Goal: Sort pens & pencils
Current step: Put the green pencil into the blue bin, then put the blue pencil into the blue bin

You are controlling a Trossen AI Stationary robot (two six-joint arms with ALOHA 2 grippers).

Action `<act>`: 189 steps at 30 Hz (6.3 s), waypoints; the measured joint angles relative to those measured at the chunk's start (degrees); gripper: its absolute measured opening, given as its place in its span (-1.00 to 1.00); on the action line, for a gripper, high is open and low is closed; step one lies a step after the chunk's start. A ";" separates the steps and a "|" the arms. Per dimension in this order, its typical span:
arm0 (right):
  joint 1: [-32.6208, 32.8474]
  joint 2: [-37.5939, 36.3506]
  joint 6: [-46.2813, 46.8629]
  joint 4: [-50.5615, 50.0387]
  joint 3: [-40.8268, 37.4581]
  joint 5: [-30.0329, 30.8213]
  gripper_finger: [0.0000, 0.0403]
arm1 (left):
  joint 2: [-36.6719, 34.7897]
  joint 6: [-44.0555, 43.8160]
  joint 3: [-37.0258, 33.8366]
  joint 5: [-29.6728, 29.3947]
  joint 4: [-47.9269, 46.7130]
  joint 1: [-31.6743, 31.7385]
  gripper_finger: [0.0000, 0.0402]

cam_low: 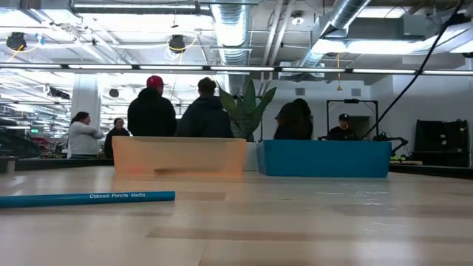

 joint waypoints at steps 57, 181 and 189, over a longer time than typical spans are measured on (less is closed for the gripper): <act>-35.64 -8.94 -20.14 -40.44 -30.09 3.29 -0.88 | -2.99 -18.47 0.11 -4.22 -22.50 4.07 -0.50; -1.04 -24.11 1.64 -14.94 -19.13 1.80 -0.03 | 8.18 -10.53 13.44 -6.39 -12.44 -0.20 -0.99; -0.63 -17.06 -0.40 2.19 -19.13 0.52 0.17 | 10.30 -6.52 13.46 0.84 -8.17 4.61 -1.00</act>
